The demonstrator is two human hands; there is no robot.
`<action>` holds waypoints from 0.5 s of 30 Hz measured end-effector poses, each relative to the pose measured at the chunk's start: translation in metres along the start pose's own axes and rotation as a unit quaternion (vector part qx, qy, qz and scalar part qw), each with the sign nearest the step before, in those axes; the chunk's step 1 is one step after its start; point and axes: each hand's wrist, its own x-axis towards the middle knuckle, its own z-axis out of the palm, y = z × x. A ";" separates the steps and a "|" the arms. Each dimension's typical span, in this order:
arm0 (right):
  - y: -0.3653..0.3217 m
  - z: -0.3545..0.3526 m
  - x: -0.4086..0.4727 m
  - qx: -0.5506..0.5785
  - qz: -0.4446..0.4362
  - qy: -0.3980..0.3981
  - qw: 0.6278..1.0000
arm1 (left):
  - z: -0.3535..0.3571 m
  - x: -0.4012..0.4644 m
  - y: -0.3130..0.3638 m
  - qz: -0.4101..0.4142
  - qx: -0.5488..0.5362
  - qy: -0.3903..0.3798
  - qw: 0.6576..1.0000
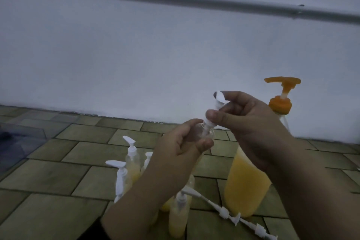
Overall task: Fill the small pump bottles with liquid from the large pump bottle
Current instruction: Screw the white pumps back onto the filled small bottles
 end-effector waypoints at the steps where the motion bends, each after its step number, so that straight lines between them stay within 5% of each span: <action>1: 0.001 0.001 -0.001 0.001 0.015 0.000 1.000 | 0.000 0.001 0.001 -0.003 -0.001 0.004 1.000; 11: 0.003 0.001 -0.003 0.040 0.029 -0.035 0.998 | -0.002 0.004 0.003 -0.014 -0.004 -0.013 1.000; 15: 0.001 -0.003 -0.002 -0.035 0.001 -0.016 0.999 | 0.002 0.003 -0.001 -0.031 0.011 -0.018 0.999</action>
